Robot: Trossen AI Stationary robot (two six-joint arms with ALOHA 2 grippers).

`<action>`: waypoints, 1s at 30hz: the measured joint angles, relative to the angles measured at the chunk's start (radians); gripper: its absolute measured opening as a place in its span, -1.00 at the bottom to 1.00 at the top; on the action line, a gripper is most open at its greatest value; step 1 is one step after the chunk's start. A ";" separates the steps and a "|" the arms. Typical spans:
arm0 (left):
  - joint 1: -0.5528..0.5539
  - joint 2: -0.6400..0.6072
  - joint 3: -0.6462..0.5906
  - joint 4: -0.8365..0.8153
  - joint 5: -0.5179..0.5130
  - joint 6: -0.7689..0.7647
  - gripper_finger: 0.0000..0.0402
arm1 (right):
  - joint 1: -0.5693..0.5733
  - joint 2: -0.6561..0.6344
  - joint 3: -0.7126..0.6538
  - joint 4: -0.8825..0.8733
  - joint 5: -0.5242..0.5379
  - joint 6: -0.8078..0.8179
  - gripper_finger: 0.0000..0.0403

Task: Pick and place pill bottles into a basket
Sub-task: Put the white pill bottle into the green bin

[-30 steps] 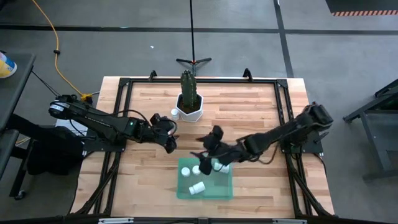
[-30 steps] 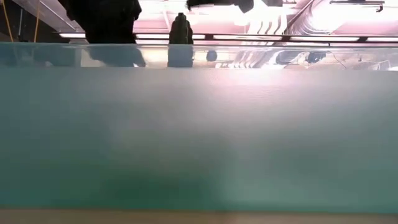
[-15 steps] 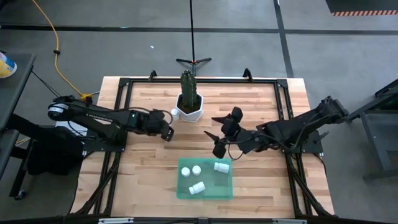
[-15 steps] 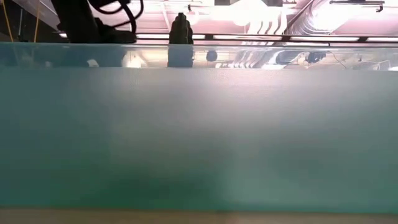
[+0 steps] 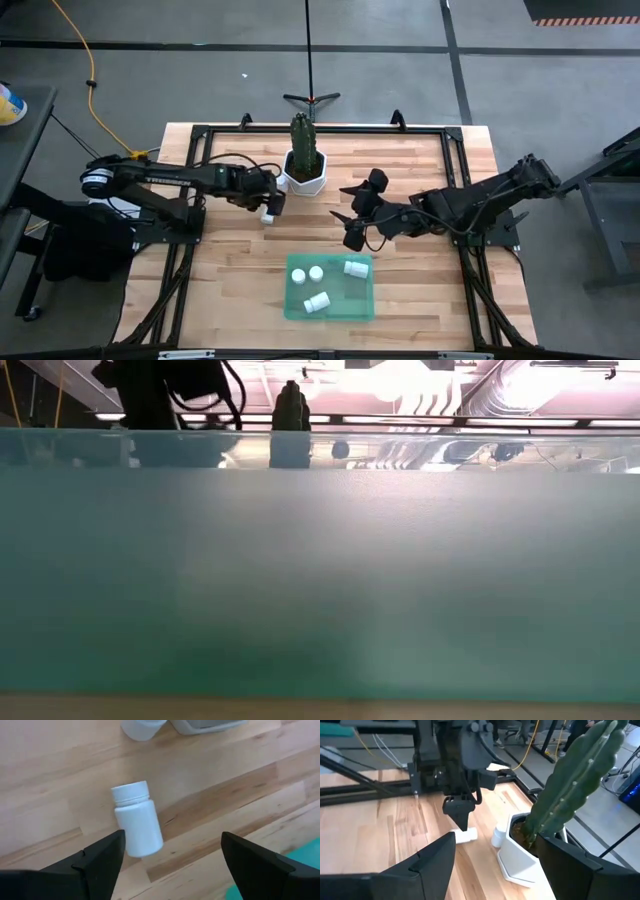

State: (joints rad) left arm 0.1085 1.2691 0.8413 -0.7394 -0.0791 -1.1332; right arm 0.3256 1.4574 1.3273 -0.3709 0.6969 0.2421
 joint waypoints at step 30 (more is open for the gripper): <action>0.003 0.308 -0.001 0.074 0.026 -0.016 0.75 | -0.005 0.000 0.000 -0.111 -0.061 -0.026 0.32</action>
State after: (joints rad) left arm 0.1112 1.5768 0.8406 -0.6658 -0.0528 -1.1496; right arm 0.3202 1.4574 1.3273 -0.4818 0.6361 0.2157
